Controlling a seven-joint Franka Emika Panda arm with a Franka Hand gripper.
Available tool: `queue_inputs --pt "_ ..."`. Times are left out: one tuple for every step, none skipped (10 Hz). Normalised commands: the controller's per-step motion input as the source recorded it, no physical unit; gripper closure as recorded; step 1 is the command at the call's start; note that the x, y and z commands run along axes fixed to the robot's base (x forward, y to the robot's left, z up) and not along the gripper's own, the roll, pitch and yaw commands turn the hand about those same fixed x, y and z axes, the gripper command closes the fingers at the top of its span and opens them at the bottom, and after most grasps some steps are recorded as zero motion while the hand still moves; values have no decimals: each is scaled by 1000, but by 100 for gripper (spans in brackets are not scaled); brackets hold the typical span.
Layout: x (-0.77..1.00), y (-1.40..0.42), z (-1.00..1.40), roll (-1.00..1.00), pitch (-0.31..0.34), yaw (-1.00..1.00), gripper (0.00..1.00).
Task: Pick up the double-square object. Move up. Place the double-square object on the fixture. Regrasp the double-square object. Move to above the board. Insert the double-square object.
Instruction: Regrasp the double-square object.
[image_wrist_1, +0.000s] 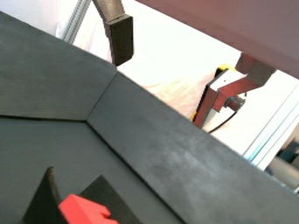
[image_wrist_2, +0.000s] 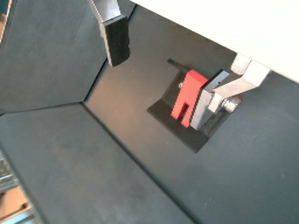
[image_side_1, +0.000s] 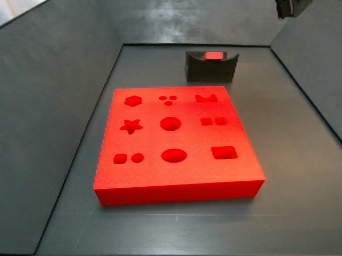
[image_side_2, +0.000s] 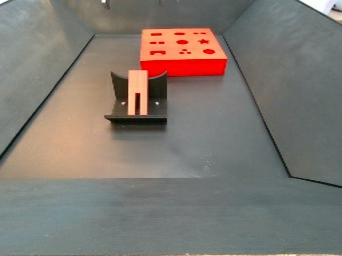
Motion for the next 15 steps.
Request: queue_inputs --pt "80 -27 -5 224 120 126 0" --pt "31 77 -1000 203 88 102 0" --pt "33 79 -1000 182 60 117 0" --pt "40 72 -1000 165 36 124 0" --pt "52 65 -1000 119 -2 126 0" --pt "62 65 -1000 90 -27 118 0" --pt "73 60 -1000 73 -60 102 0" --pt "78 54 -1000 76 -78 84 0" --pt "92 49 -1000 73 -93 56 0" --pt "96 49 -1000 73 -92 41 0" --pt "107 39 -1000 73 -87 13 0" --pt "112 31 -939 76 -74 -2 0" --pt "97 20 -745 76 -60 -16 0" --pt "86 15 -648 75 -54 -19 0" --pt "73 14 -460 70 -49 -19 0"
